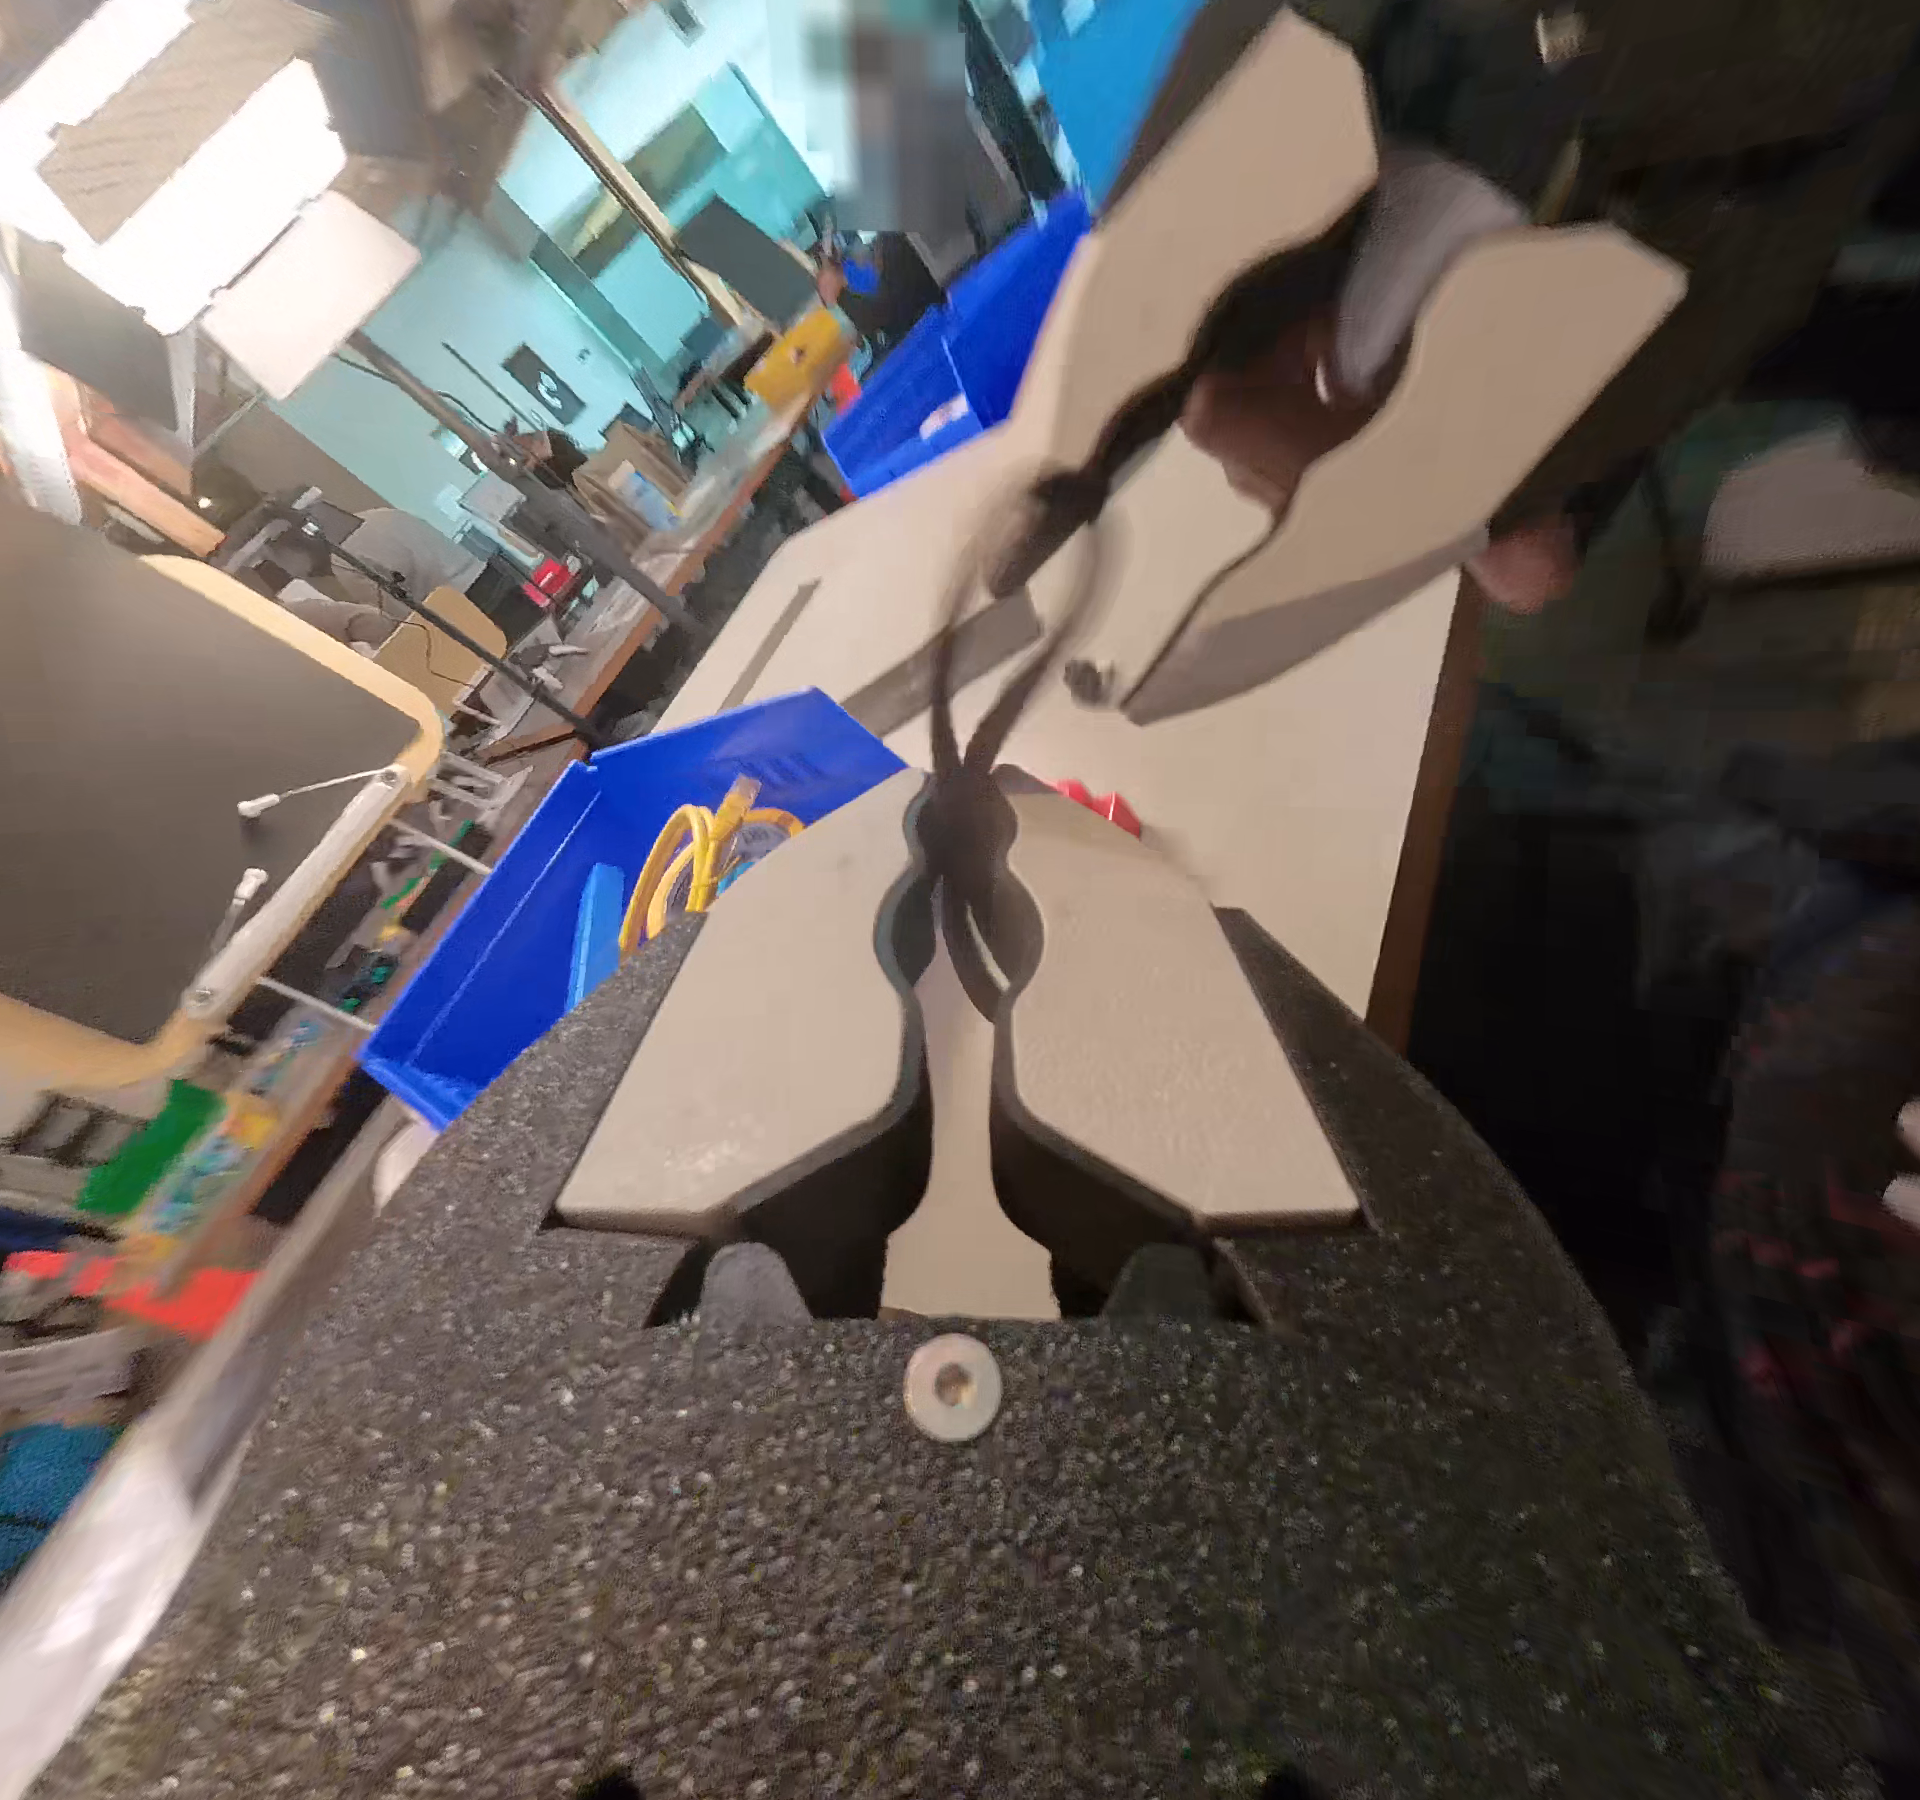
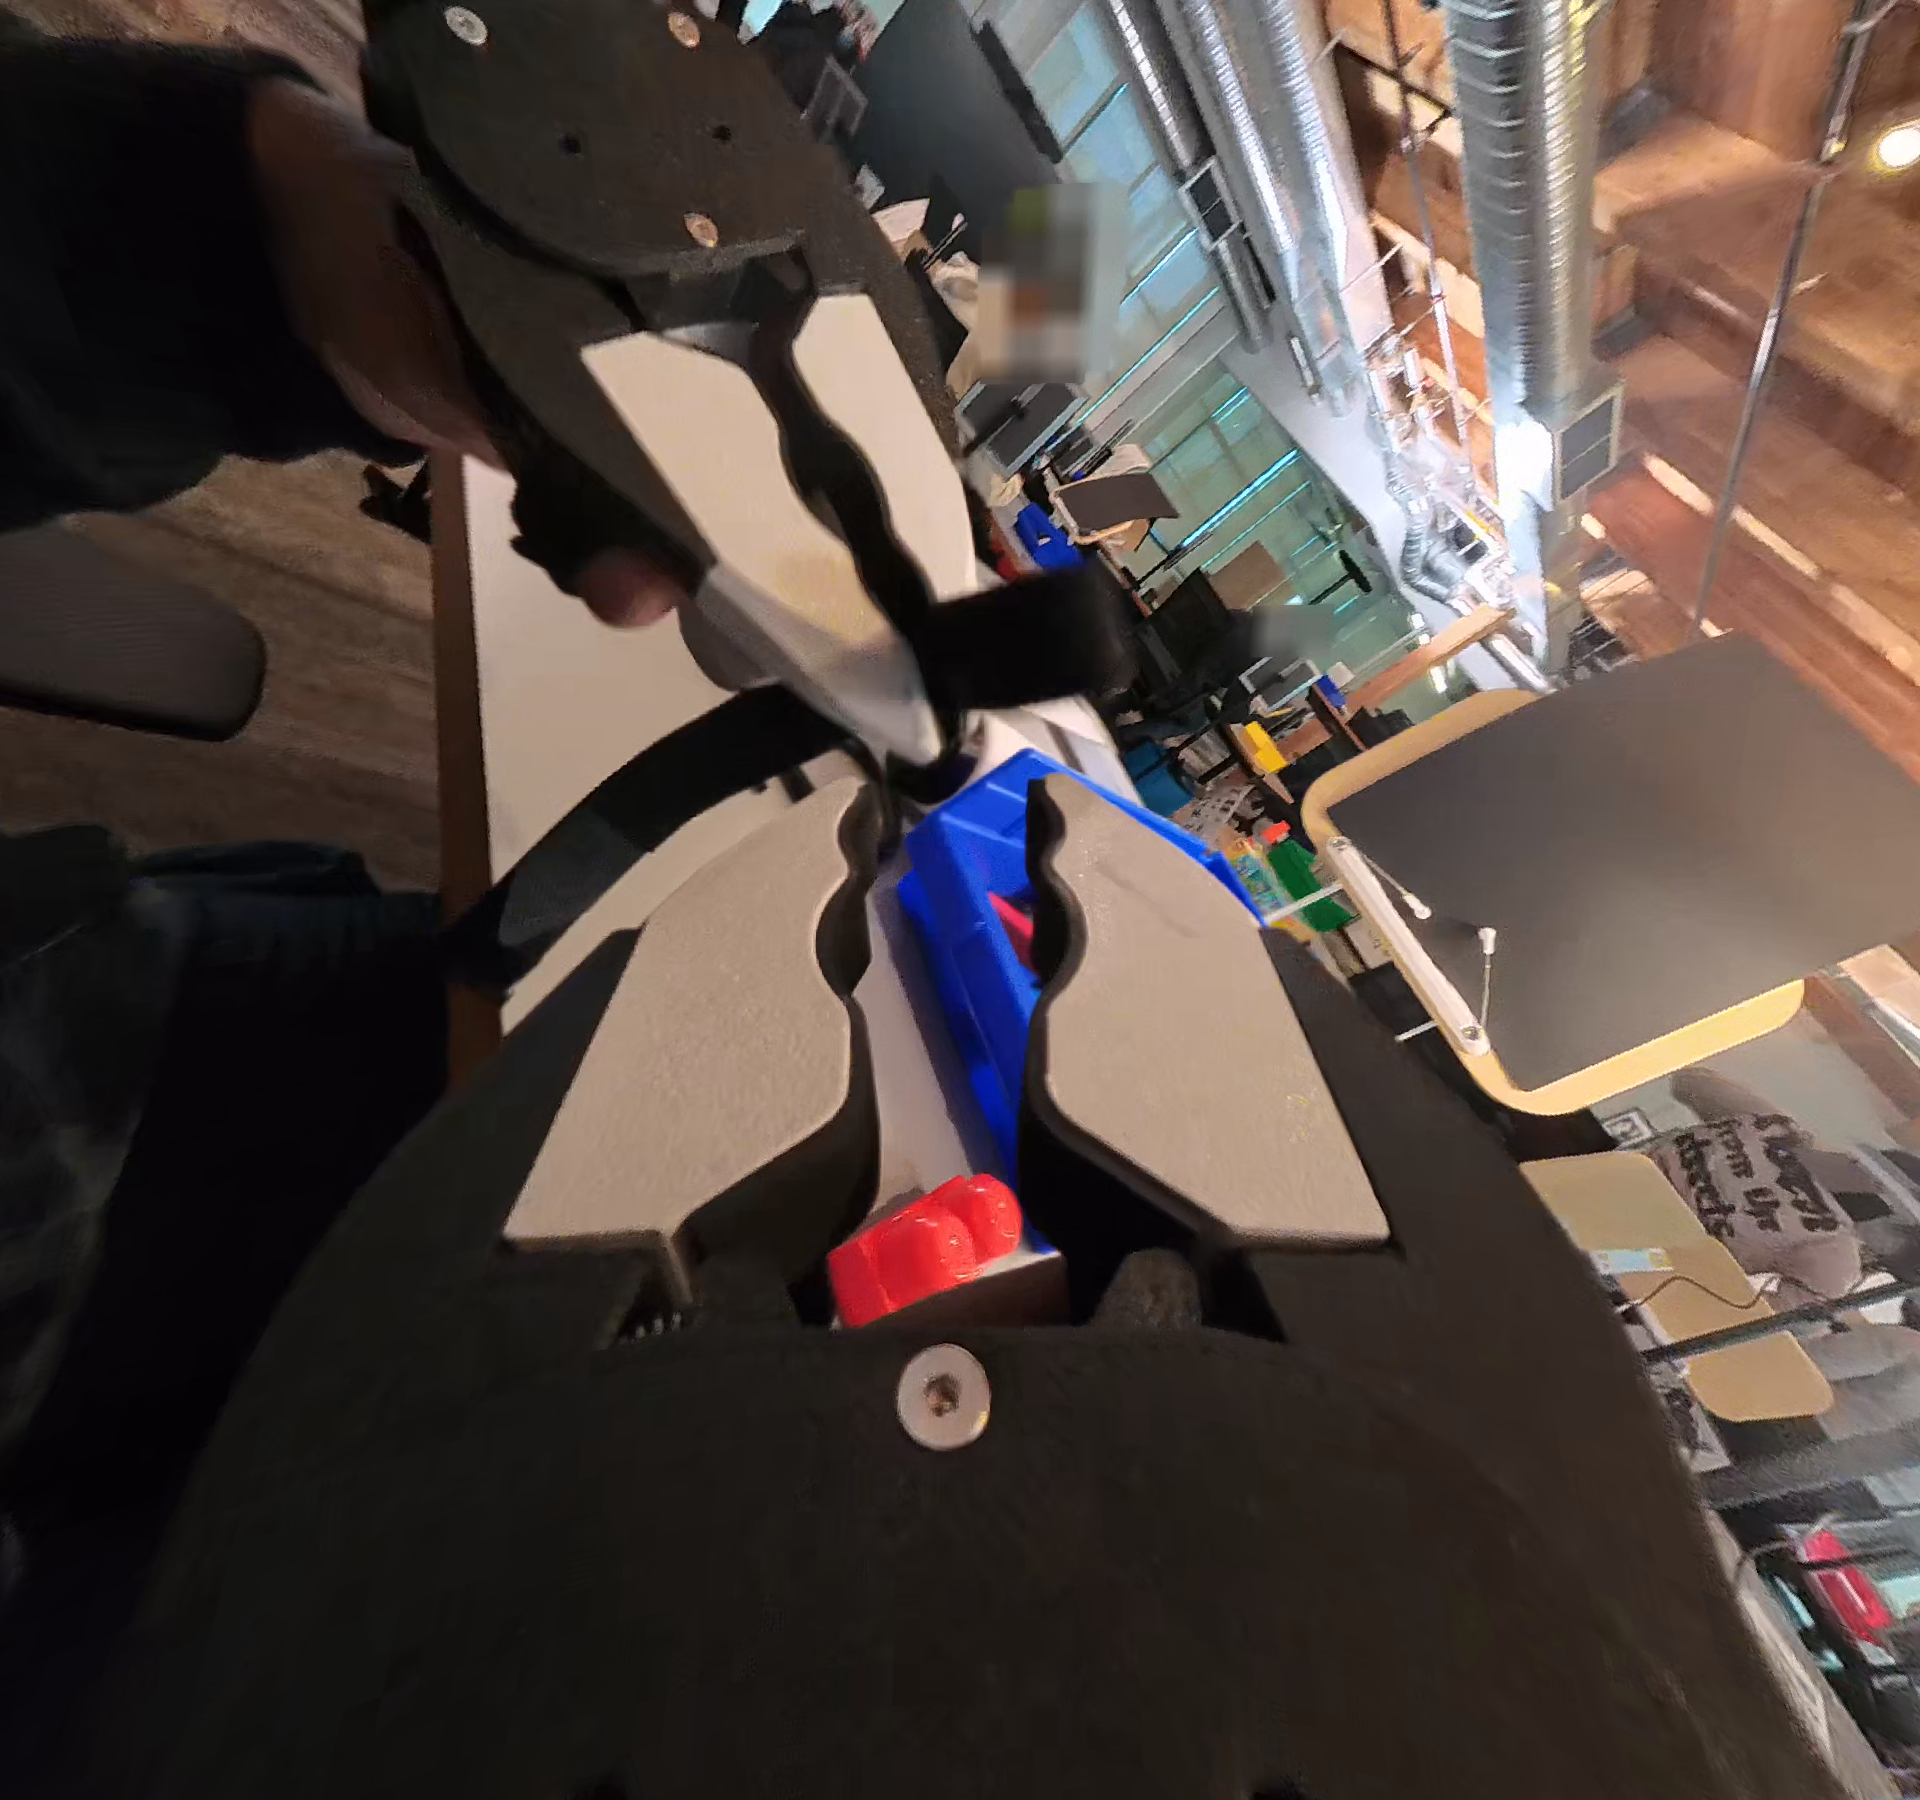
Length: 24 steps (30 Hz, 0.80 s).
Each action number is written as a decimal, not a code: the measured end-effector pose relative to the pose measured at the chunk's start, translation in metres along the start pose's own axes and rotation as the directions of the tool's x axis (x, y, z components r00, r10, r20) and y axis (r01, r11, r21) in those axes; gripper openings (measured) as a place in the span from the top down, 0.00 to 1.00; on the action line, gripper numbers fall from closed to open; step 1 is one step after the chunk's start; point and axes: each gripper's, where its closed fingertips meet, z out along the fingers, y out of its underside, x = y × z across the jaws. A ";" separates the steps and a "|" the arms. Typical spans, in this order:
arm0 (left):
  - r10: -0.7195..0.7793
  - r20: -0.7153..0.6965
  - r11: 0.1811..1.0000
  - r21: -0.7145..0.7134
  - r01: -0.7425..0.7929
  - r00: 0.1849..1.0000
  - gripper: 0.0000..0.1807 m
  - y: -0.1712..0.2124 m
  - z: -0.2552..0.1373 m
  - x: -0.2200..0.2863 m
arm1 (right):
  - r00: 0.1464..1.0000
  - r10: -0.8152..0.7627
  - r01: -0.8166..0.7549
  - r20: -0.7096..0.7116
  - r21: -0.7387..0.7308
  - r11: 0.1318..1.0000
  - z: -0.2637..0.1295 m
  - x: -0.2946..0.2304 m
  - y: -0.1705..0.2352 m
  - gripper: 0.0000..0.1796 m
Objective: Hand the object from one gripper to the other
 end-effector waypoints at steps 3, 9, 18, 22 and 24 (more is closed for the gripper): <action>-0.239 -0.012 0.957 0.165 0.238 0.971 0.97 -0.012 -0.008 -0.020 | 0.996 -0.062 0.066 -0.067 0.055 0.996 -0.003 0.008 0.004 0.84; -0.541 -0.147 0.758 0.343 0.555 0.828 0.97 -0.023 -0.018 -0.042 | 0.939 -0.312 0.317 -0.143 0.017 0.948 0.014 -0.010 0.029 0.80; -0.703 -0.456 0.432 0.335 0.837 0.545 0.97 -0.029 -0.021 -0.044 | 0.798 -0.547 0.563 -0.251 -0.009 0.826 0.032 -0.033 0.021 0.67; -0.747 -0.522 0.324 0.255 0.911 0.412 0.97 -0.023 -0.013 -0.041 | 0.707 -0.600 0.650 -0.374 0.012 0.760 0.027 -0.034 0.002 0.64; -0.766 -0.535 0.286 0.213 0.934 0.357 0.97 -0.018 -0.007 -0.037 | 0.703 -0.612 0.664 -0.361 0.025 0.747 0.029 -0.040 -0.001 0.67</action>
